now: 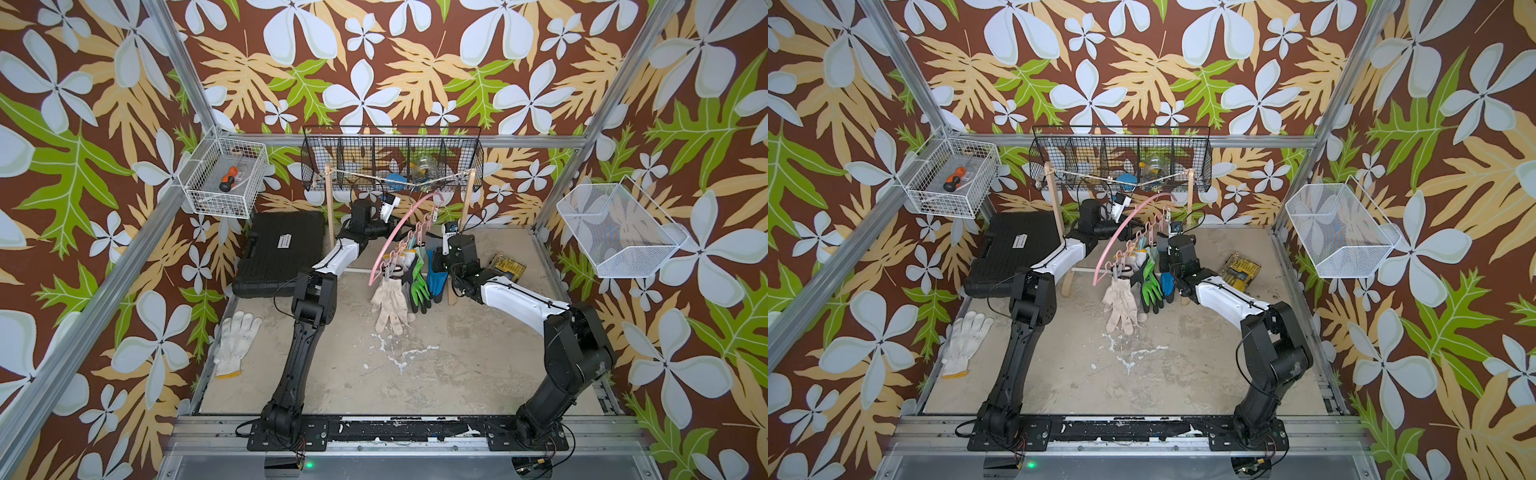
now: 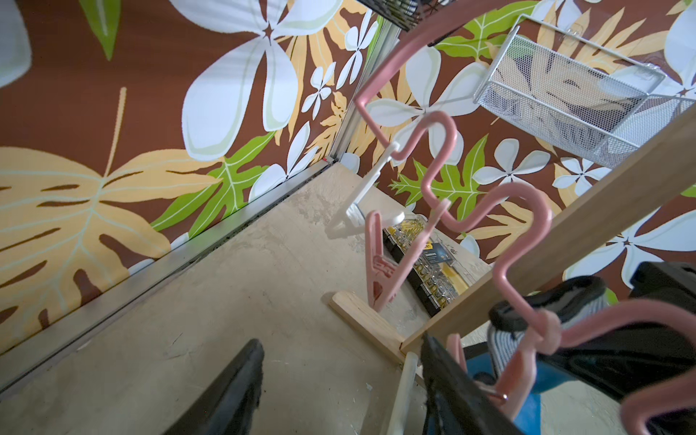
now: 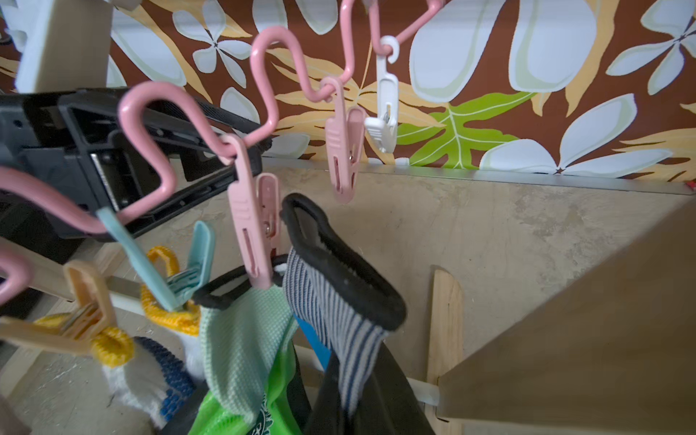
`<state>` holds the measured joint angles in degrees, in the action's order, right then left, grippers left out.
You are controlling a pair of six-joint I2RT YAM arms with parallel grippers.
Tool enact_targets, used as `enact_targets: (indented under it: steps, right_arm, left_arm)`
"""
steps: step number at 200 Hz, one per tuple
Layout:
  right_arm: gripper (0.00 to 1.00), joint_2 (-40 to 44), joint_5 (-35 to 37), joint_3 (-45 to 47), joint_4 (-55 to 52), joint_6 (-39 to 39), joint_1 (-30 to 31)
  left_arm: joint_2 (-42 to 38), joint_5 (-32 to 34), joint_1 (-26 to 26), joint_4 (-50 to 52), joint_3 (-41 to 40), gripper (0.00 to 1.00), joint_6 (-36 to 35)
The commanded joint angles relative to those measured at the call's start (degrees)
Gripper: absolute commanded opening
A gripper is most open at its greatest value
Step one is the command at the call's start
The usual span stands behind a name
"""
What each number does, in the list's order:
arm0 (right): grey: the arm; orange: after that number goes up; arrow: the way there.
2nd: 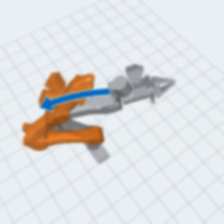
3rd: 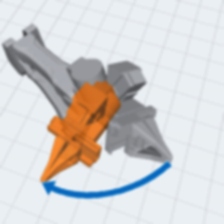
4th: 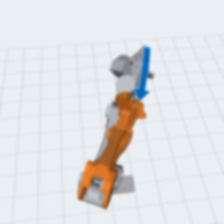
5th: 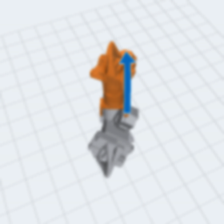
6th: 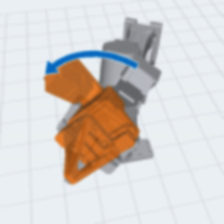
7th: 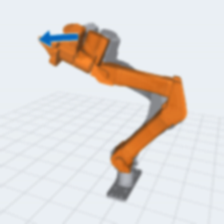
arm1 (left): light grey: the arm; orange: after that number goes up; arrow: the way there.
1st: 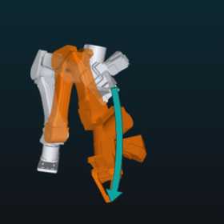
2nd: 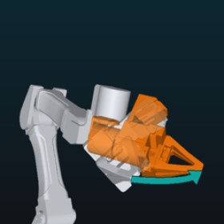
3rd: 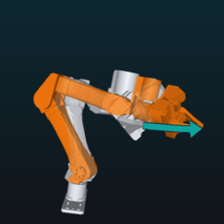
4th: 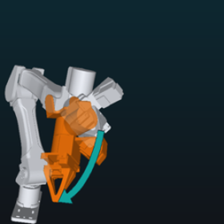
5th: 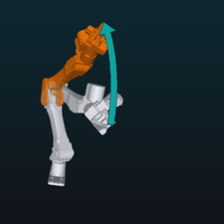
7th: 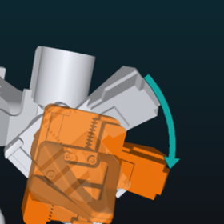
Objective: Clip the gloves onto a hanger to dry
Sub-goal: Open the clamp at the hanger.
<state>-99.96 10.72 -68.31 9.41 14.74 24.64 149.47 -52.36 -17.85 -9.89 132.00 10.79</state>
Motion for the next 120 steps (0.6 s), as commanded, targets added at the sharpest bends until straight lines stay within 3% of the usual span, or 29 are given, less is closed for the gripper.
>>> enact_targets:
  steps: [1,75,120]
  right_arm:
    - [0.00,-1.18,2.61,-1.10,-0.80,-0.41,-0.12]
    - [0.00,-2.13,0.88,-1.98,-1.89,-1.92,-2.67]
    - [0.00,-5.68,-9.49,-5.71,-0.93,-3.20,-3.47]
  left_arm:
    - [2.06,-2.46,-0.34,-1.91,2.42,0.68,1.07]
    - [6.32,-3.99,-2.07,-8.79,6.50,0.68,5.02]
    - [6.03,-3.28,-2.68,-8.98,7.11,0.68,4.54]
